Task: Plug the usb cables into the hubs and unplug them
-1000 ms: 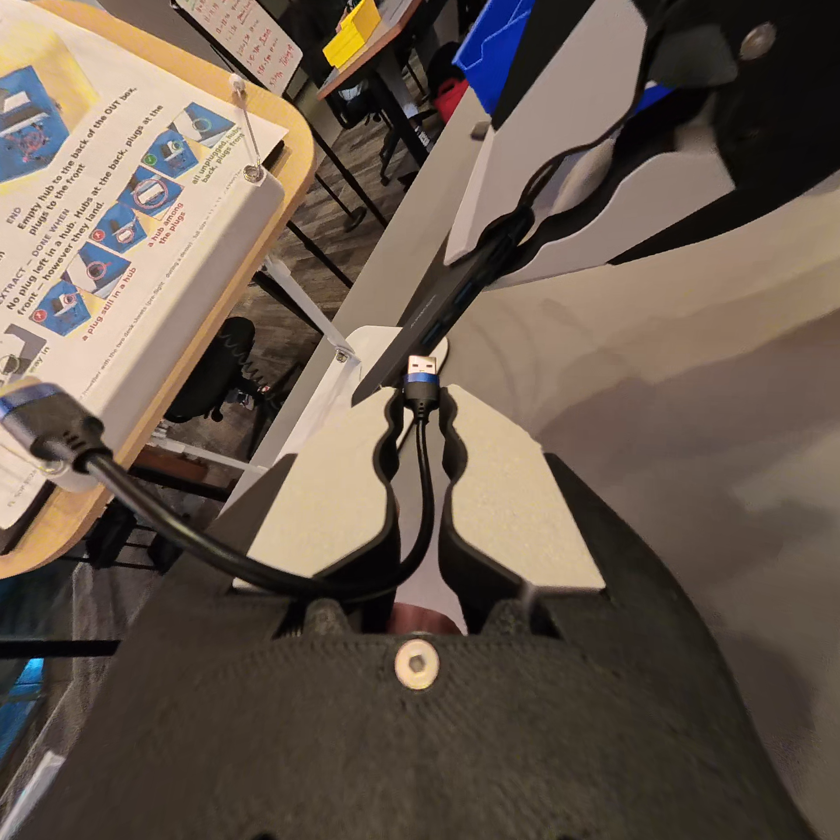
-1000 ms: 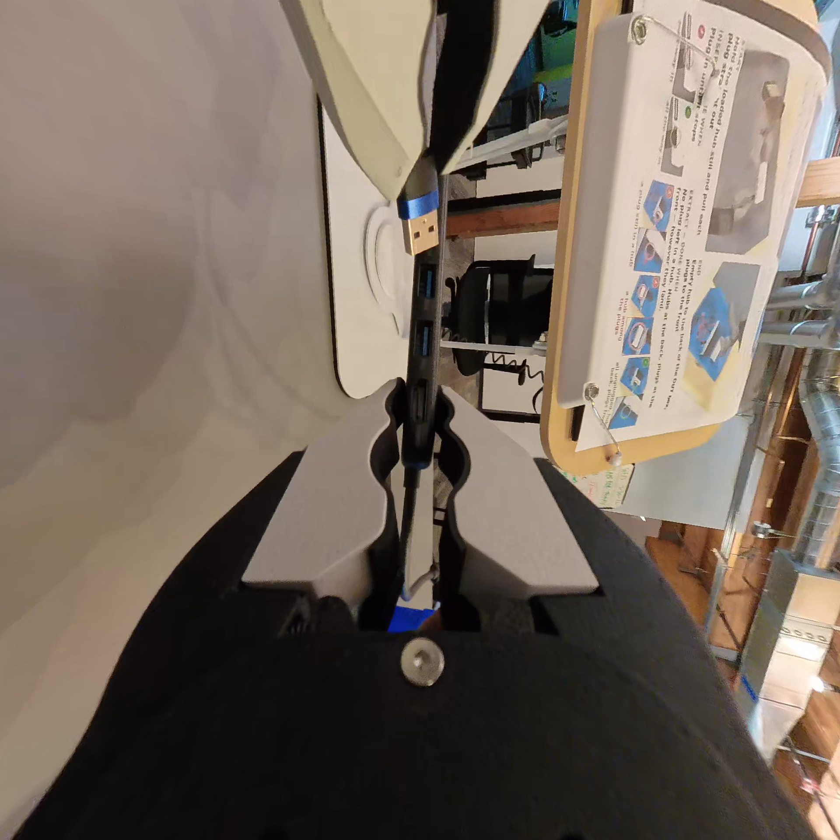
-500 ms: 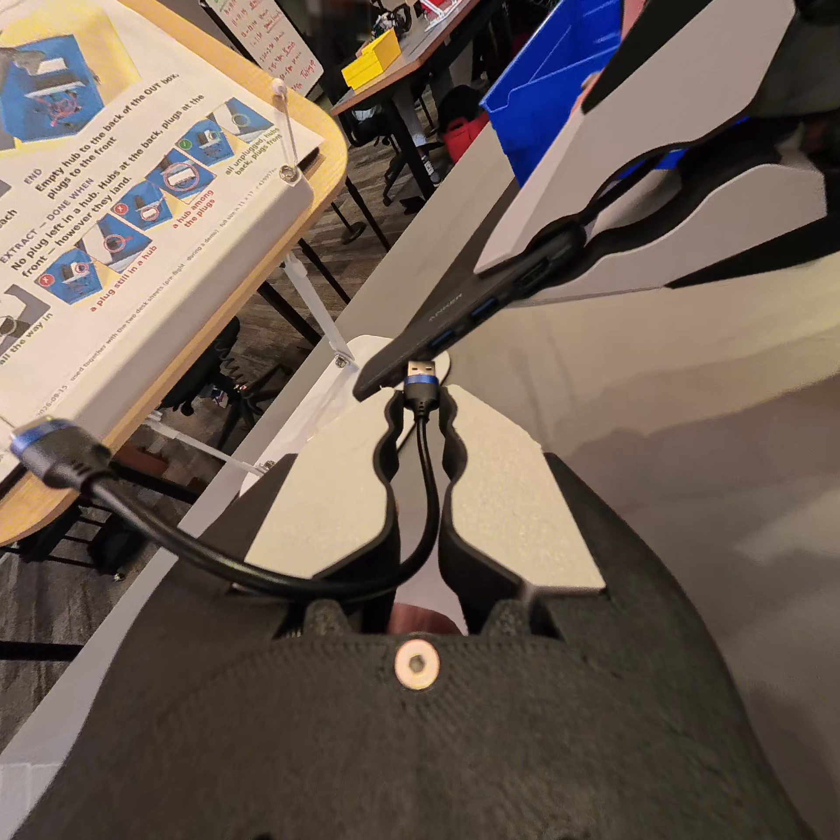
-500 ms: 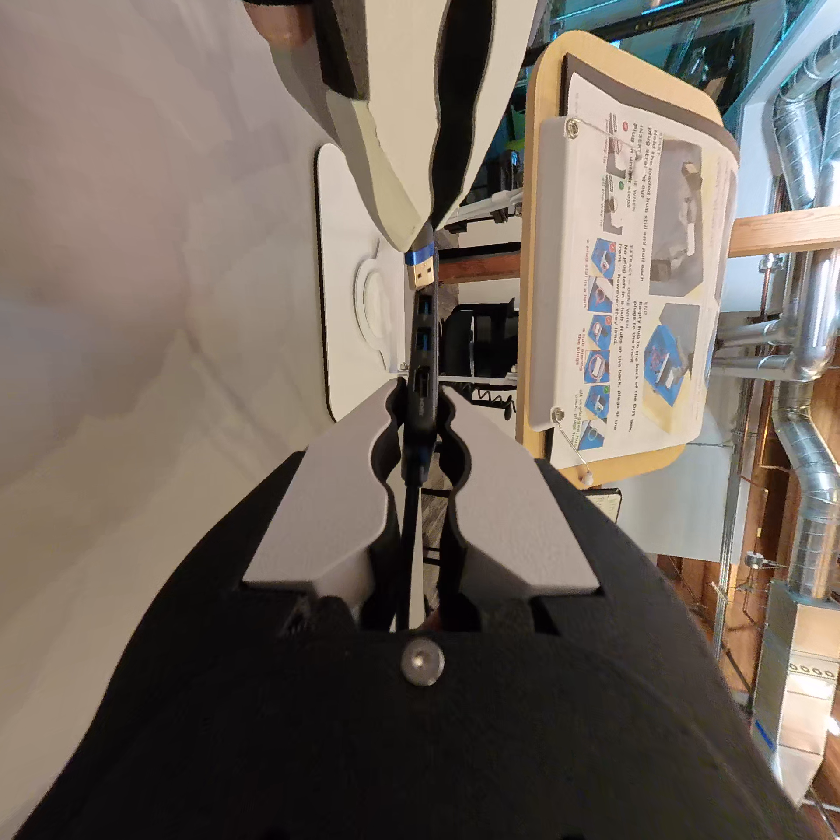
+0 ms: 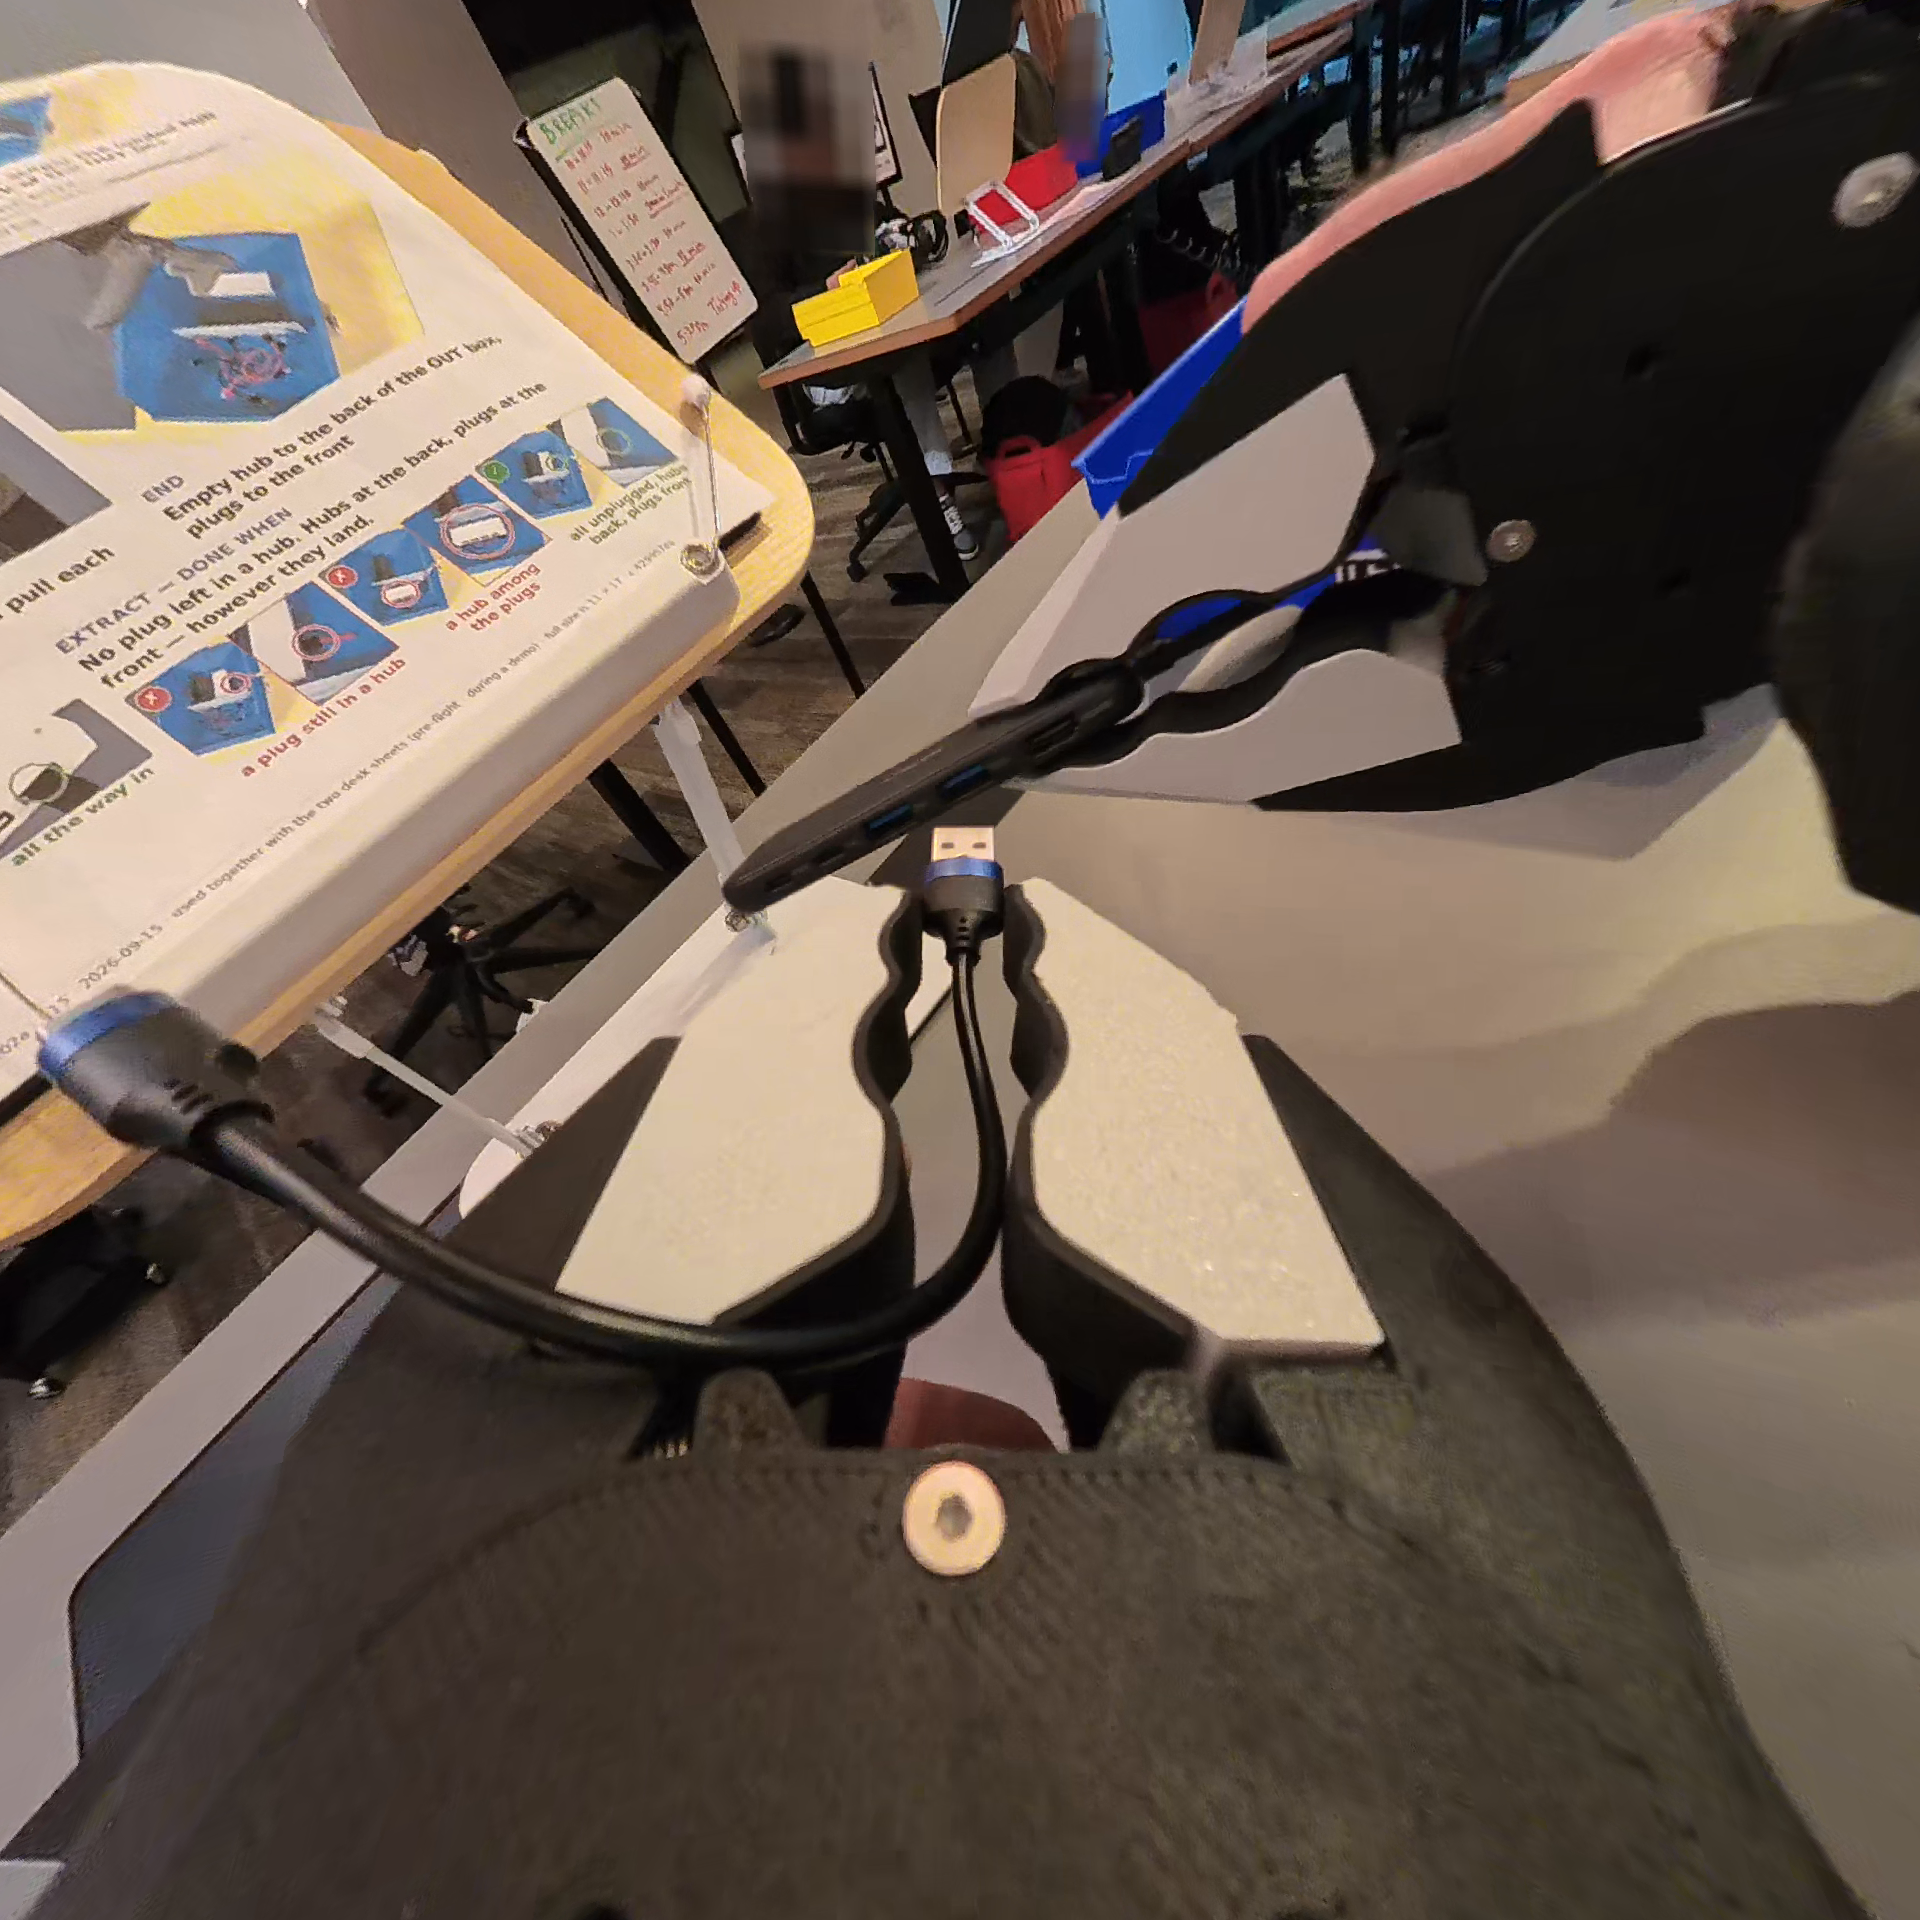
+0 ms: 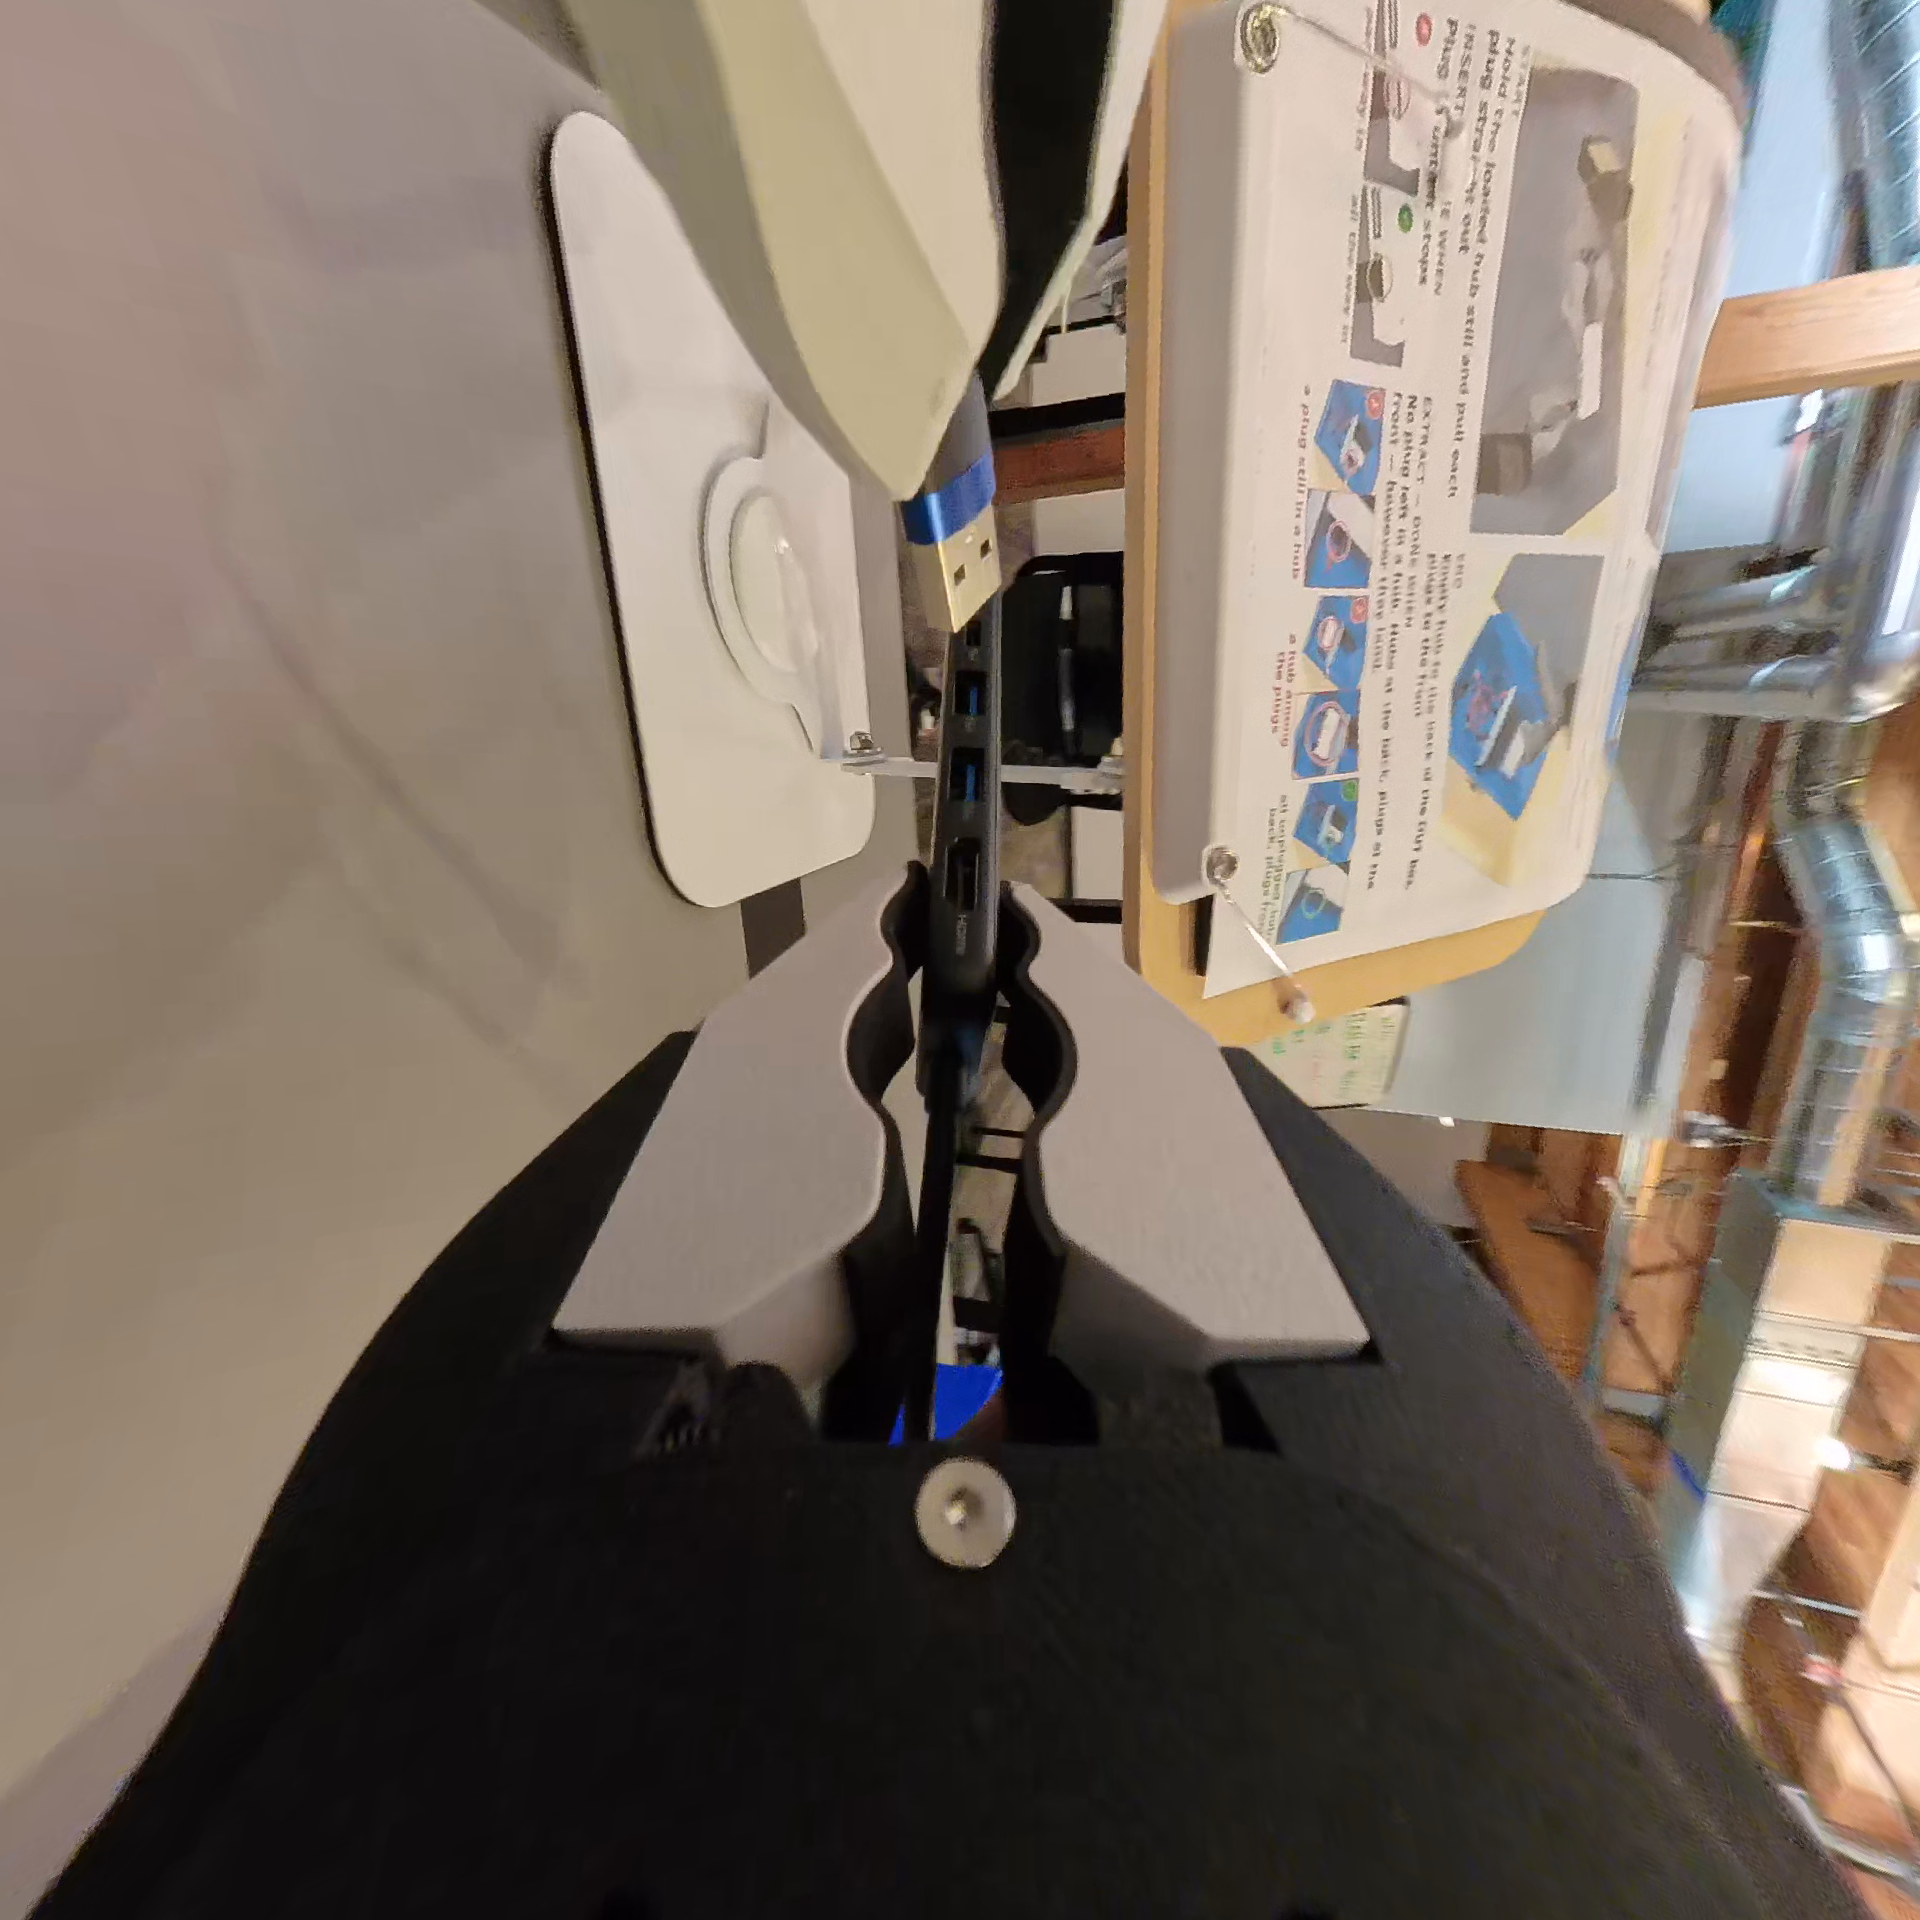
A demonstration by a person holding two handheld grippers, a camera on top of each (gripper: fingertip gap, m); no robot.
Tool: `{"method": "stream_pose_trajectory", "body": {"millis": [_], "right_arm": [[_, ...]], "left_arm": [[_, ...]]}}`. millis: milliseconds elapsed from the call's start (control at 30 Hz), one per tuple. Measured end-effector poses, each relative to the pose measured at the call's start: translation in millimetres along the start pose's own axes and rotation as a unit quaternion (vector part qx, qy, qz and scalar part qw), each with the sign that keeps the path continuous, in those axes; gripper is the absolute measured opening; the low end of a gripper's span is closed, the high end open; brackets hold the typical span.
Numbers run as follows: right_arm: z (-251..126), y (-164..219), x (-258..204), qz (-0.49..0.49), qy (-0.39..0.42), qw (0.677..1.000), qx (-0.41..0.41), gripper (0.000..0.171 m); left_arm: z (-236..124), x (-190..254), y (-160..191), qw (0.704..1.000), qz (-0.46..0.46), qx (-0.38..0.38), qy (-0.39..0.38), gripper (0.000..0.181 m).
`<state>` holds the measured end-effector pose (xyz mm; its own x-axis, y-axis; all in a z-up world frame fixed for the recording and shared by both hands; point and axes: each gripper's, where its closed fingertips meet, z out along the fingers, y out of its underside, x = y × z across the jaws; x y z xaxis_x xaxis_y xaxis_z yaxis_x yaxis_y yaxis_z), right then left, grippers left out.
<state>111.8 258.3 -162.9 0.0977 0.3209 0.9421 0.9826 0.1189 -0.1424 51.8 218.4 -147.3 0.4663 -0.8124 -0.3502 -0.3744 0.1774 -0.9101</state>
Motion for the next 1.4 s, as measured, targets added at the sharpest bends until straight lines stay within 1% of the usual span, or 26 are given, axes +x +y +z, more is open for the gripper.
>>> {"method": "stream_pose_trajectory", "body": {"millis": [133,333,633,733,933,1400], "right_arm": [[3.5,3.0,4.0,0.011,-0.019,1.000,-0.018,0.009],[0.5,-0.5,12.4,0.034,-0.044,0.998,-0.019,0.008],[-16.4,-24.9,24.8,0.062,-0.059,0.996,0.005,0.009],[-24.4,-30.8,30.0,0.082,-0.053,0.995,0.022,0.009],[-30.0,-32.7,34.9,0.079,-0.036,0.996,0.024,0.008],[-32.0,-32.0,39.8,0.075,-0.022,0.997,0.028,0.009]], "left_arm": [[-2.4,-2.7,-4.3,1.000,-0.008,0.003,-0.004,0.015],[-6.9,-5.4,-12.9,1.000,-0.015,0.005,-0.008,0.015],[-16.3,-4.0,-31.9,0.999,-0.027,0.019,-0.006,0.015],[-18.6,-1.6,-37.6,0.999,-0.028,0.025,-0.003,0.015],[-20.8,2.6,-43.8,0.999,-0.020,0.029,-0.001,0.015],[-24.9,4.6,-52.3,0.999,-0.019,0.039,-0.005,0.015]]}}
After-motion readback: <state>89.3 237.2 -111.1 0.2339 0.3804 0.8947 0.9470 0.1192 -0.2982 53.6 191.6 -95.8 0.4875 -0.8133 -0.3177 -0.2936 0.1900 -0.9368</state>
